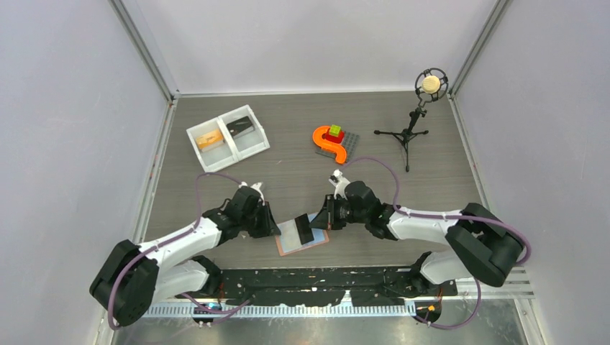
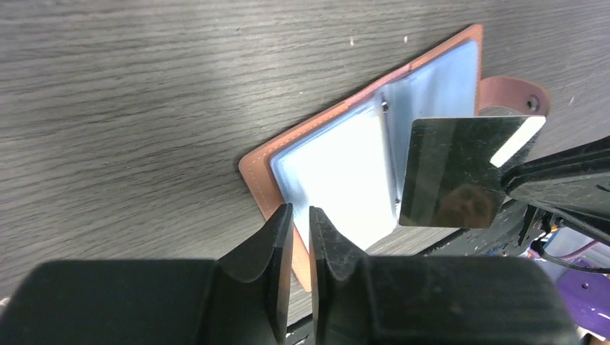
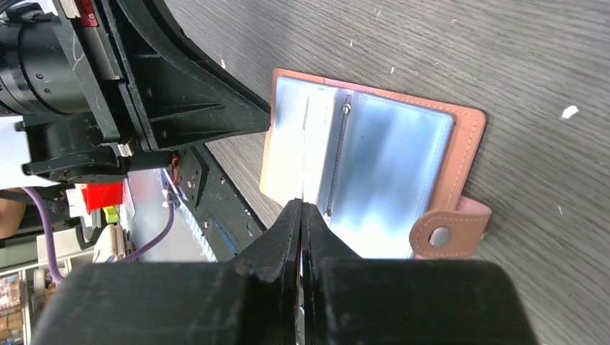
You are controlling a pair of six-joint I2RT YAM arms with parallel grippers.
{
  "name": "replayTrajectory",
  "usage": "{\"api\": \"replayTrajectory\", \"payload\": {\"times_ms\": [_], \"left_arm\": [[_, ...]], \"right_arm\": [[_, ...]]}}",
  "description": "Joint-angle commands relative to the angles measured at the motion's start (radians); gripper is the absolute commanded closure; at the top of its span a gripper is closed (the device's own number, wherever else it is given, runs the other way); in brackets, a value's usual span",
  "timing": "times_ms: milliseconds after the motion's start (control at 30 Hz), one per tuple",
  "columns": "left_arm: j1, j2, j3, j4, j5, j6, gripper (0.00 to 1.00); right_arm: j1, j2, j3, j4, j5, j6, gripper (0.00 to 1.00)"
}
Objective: Take the credit cards out of the card holder
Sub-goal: Remove the credit card from the card holder, then place the credit card in the storage box.
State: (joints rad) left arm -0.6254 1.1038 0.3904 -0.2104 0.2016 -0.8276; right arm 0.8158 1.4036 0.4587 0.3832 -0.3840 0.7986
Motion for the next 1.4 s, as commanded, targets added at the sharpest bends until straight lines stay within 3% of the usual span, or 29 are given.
{"api": "replayTrajectory", "payload": {"times_ms": [0,233,600,967,1367], "left_arm": [[-0.005,-0.066,0.08,-0.055,-0.03,0.068,0.8],[-0.072,-0.167,0.164,-0.069,-0.097,0.196,0.68],[-0.428,-0.321,0.127,0.074,-0.412,0.462,0.54],[-0.661,-0.203,0.187,0.062,-0.704,0.561,0.43],[-0.726,-0.071,0.23,0.111,-0.862,0.613,0.4]], "right_arm": [[-0.006,-0.104,0.021,-0.105,0.064,0.019,0.95],[-0.008,-0.219,0.032,-0.186,0.12,0.123,0.95],[-0.027,-0.287,-0.002,-0.099,0.131,0.377,0.95],[-0.028,-0.329,-0.013,-0.081,0.165,0.46,0.95],[-0.027,-0.323,-0.039,-0.018,0.134,0.497,0.95]]}}
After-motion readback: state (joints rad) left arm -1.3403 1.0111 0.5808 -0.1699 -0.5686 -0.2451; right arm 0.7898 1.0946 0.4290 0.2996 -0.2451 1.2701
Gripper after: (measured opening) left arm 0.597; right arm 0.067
